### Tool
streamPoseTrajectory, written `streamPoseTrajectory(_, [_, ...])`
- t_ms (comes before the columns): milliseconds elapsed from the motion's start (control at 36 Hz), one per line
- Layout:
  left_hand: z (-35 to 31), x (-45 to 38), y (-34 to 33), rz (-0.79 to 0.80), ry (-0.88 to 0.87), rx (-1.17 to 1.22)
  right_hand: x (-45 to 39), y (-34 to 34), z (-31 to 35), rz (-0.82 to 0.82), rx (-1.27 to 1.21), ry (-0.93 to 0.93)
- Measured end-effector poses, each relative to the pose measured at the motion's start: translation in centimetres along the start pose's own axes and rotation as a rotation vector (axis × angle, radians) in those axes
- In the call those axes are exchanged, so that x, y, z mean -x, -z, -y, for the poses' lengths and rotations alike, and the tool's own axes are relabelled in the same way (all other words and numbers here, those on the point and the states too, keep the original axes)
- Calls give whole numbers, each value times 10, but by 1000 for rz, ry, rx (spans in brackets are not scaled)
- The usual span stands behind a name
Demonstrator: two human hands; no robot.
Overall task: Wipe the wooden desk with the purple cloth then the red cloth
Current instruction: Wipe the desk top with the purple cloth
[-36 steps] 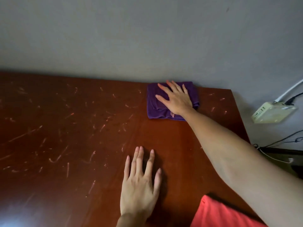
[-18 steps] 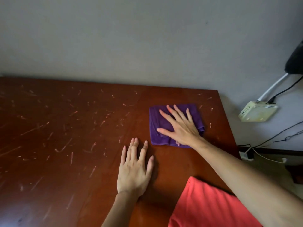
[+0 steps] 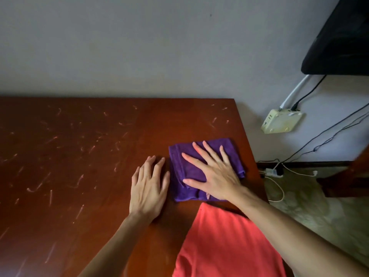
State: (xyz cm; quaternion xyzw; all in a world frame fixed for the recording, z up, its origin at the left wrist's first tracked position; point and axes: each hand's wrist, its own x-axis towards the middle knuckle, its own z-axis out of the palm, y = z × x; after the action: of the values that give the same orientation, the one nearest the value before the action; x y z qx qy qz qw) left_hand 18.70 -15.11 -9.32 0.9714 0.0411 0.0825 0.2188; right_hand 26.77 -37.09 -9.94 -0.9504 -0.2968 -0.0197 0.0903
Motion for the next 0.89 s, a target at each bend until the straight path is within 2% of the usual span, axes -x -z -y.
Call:
streamPoseTrajectory(111, [-8, -25, -12, 10, 44, 10, -35, 4, -18, -7, -17, -96])
streamPoseTrajectory(222, [-9, -24, -21, 17, 9, -160, -87, 11, -47, 5, -39, -204])
streamPoseTrajectory(306, [-10, -23, -21, 28, 3, -179, -127, 14, -68, 16, -23, -260])
streamPoseTrajectory(500, [-9, -25, -22, 55, 6, -185, -194, 17, -102, 35, -16, -314])
streamPoseTrajectory(722, [-10, -26, -20, 72, 3, -199, -182, 16, -102, 37, 2, -277])
streamPoseTrajectory(889, [-11, -26, -17, 82, 7, -181, -115, 15, -87, 14, -4, -258])
